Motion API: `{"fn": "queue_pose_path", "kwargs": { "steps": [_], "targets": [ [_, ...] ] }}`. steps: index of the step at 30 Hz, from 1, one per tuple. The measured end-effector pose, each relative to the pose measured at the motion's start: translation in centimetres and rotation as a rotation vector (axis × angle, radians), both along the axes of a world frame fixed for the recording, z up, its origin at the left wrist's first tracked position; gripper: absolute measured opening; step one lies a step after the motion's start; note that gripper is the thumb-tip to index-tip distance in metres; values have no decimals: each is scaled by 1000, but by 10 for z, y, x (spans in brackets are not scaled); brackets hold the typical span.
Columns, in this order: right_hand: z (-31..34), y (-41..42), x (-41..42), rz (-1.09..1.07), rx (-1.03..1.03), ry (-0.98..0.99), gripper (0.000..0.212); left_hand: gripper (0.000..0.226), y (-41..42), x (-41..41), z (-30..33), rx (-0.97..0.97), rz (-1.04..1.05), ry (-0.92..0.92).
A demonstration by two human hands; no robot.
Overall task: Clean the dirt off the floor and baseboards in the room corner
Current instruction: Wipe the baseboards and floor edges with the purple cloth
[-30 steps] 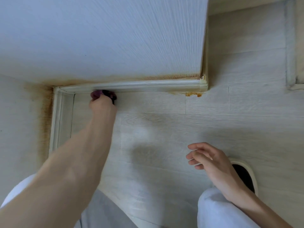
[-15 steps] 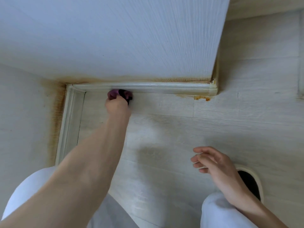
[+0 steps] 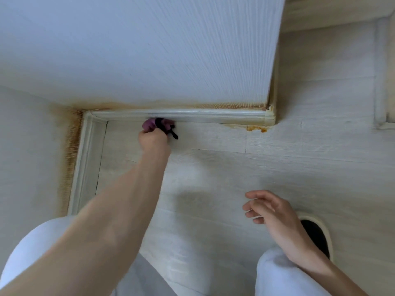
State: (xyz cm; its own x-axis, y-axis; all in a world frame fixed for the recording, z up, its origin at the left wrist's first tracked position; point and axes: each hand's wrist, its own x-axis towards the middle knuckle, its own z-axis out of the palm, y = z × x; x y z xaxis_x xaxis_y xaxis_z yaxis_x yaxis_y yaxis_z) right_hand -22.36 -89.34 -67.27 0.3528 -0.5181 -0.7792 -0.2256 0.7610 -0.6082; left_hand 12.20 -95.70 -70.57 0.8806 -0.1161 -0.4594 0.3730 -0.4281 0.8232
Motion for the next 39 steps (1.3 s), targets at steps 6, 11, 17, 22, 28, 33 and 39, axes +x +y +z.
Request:
{"fn": "queue_pose_path", "kwargs": {
  "steps": [6,11,17,22,28,33,39],
  "targets": [
    [0,3,11,73,-4,-8,20,13,-10,-122,-10,155,-245,21],
    [-2,4,12,80,-22,-13,20,22,21,-46,-7,44,-133,-88],
    [1,2,-1,33,-5,-12,20,20,-1,-1,-4,13,-32,-111],
    [-3,4,1,52,-4,-9,19,5,-16,-132,-19,217,-277,-114],
    [-2,4,3,77,-24,-23,18,15,12,-120,-16,111,-289,-95],
    [-6,8,-7,46,-1,-11,19,19,0,-79,-15,200,-75,-136],
    [-5,5,-2,25,39,-18,18,6,-28,-181,-14,212,-249,-104]
  ]
}}
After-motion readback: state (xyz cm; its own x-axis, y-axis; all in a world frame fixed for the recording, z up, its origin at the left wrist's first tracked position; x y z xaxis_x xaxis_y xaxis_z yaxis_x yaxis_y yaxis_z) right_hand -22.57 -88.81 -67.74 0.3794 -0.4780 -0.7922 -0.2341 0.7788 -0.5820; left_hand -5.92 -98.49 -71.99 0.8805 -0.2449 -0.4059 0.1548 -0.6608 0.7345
